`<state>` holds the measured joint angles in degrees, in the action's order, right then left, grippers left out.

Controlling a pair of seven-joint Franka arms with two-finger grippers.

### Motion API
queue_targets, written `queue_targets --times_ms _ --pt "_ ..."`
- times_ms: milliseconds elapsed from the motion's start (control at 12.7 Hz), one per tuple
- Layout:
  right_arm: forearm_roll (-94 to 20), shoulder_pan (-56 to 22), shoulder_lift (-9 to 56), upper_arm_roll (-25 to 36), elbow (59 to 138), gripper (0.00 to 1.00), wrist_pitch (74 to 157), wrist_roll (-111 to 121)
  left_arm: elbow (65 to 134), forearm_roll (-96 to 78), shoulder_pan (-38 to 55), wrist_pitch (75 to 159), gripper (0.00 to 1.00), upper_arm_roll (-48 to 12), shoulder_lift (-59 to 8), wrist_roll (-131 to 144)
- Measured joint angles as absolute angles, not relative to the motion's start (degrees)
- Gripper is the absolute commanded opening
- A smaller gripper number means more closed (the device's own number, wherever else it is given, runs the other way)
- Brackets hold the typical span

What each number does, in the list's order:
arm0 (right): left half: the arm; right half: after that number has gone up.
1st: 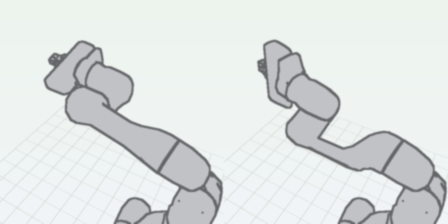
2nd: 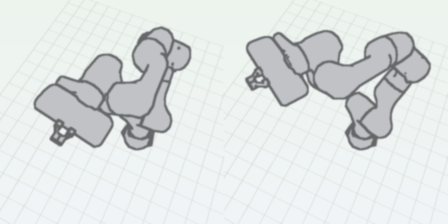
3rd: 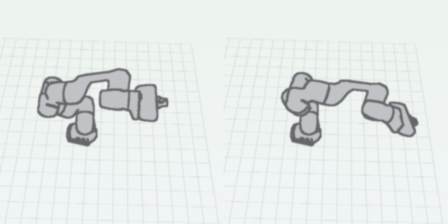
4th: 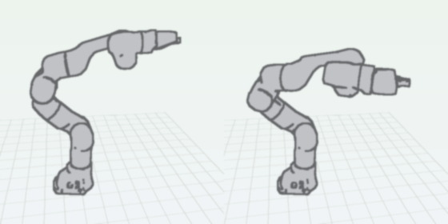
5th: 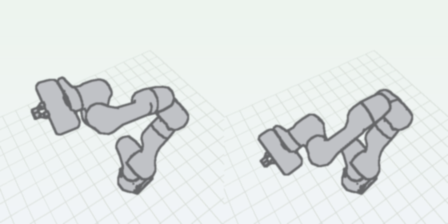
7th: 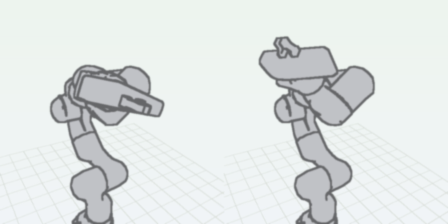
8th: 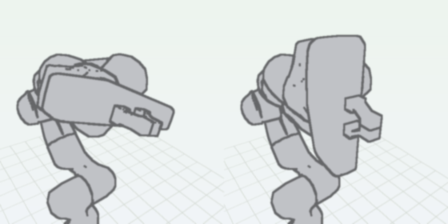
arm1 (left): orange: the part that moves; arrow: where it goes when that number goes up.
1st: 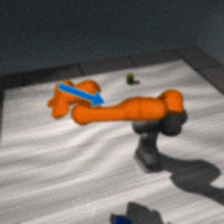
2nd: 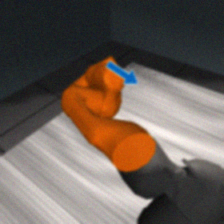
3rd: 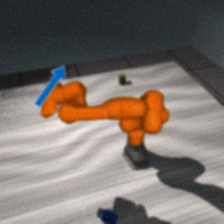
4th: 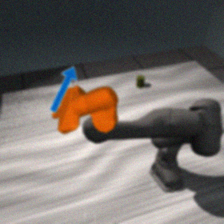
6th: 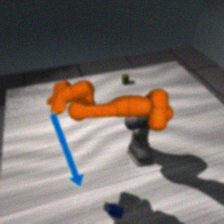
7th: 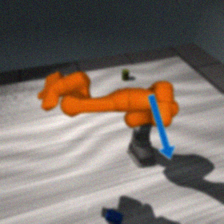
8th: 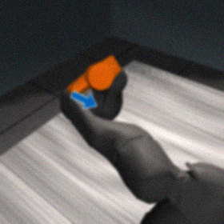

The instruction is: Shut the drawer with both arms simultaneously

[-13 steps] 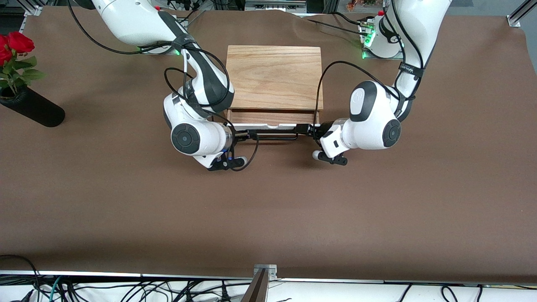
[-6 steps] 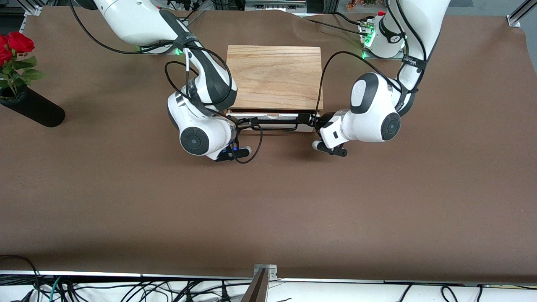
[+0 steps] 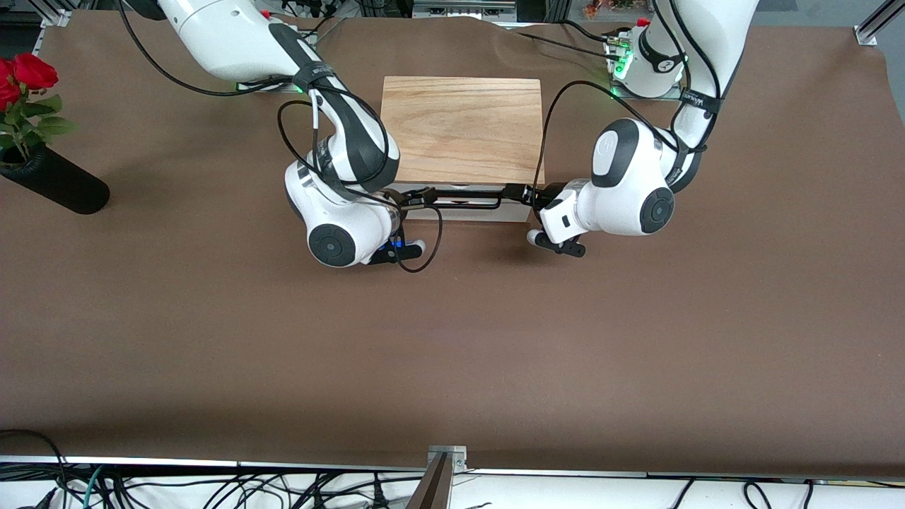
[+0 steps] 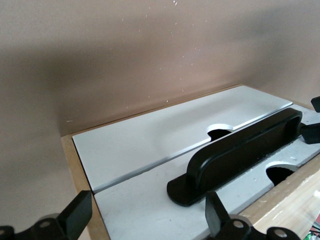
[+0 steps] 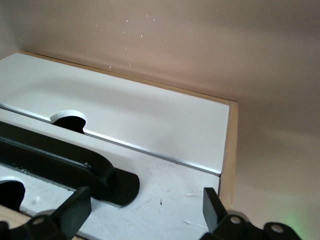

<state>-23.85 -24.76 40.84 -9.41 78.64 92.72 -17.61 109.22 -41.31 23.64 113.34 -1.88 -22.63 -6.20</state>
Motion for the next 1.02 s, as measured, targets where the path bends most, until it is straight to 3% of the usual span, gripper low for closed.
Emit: queue_targets --times_ms 552,1024 --pt "-24.20 -24.70 40.96 -9.40 77.29 1.00 92.25 -17.57 109.11 -39.28 23.54 113.82 1.00 -2.19 -22.03 -6.34" --pt "-23.28 -21.27 39.35 -7.84 67.15 1.00 91.55 -17.48 104.44 -39.23 18.53 114.42 1.00 0.23 -18.65 -6.34"
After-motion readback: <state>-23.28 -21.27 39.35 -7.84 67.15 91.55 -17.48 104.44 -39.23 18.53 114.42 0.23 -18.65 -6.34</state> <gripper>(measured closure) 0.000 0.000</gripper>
